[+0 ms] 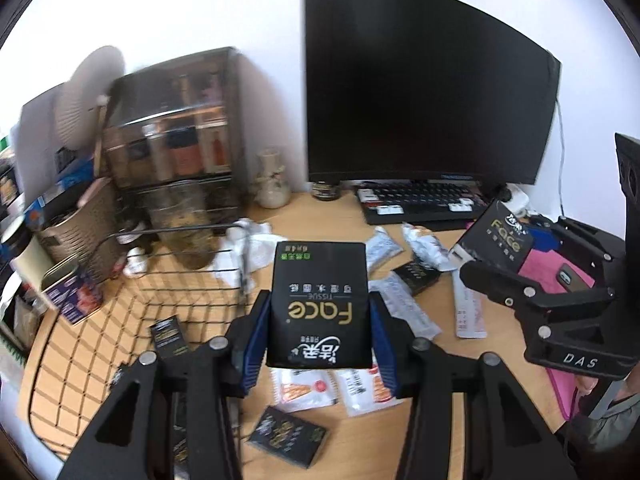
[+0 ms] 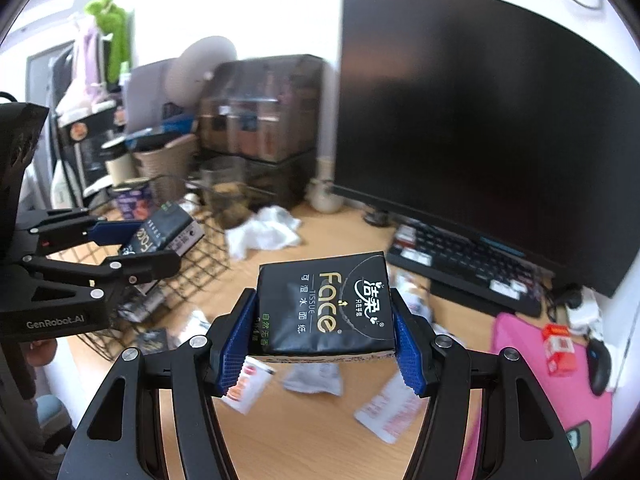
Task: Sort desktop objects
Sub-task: 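Carry both Face packs over the wire basket and open both grippers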
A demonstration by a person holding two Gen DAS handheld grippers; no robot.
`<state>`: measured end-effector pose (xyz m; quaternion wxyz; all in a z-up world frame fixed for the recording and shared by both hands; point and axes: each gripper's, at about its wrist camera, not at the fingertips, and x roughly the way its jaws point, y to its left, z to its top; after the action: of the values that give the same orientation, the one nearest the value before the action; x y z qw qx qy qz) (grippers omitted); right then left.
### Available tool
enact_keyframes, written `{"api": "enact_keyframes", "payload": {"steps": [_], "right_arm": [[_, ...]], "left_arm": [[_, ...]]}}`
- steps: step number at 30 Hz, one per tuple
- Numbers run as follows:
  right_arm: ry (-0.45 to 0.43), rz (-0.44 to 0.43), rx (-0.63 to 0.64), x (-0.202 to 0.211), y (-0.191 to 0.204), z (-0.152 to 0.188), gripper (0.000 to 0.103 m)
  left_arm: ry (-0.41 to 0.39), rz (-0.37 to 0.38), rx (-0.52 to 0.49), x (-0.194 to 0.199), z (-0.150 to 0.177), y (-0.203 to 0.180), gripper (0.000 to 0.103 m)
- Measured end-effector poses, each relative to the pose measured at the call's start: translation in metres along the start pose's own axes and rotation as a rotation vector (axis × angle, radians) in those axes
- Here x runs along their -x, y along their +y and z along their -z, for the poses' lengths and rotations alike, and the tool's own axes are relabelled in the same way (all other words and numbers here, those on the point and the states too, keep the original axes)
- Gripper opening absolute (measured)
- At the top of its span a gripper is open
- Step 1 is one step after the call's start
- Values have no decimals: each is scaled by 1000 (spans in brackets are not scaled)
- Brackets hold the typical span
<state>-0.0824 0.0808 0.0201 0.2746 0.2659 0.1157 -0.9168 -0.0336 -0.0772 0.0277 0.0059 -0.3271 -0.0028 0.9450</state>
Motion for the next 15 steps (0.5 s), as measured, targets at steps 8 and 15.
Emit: {"api": "enact_keyframes", "payload": {"steps": [8,15], "right_arm": [[-23,-163,82,-26,75,-33,62],[-17,-291,156,-54,148,-53,62]], "left_arm": [[-16,-121,108,29,18,66,52],[-6,-242,215,45,38,130,52]]}}
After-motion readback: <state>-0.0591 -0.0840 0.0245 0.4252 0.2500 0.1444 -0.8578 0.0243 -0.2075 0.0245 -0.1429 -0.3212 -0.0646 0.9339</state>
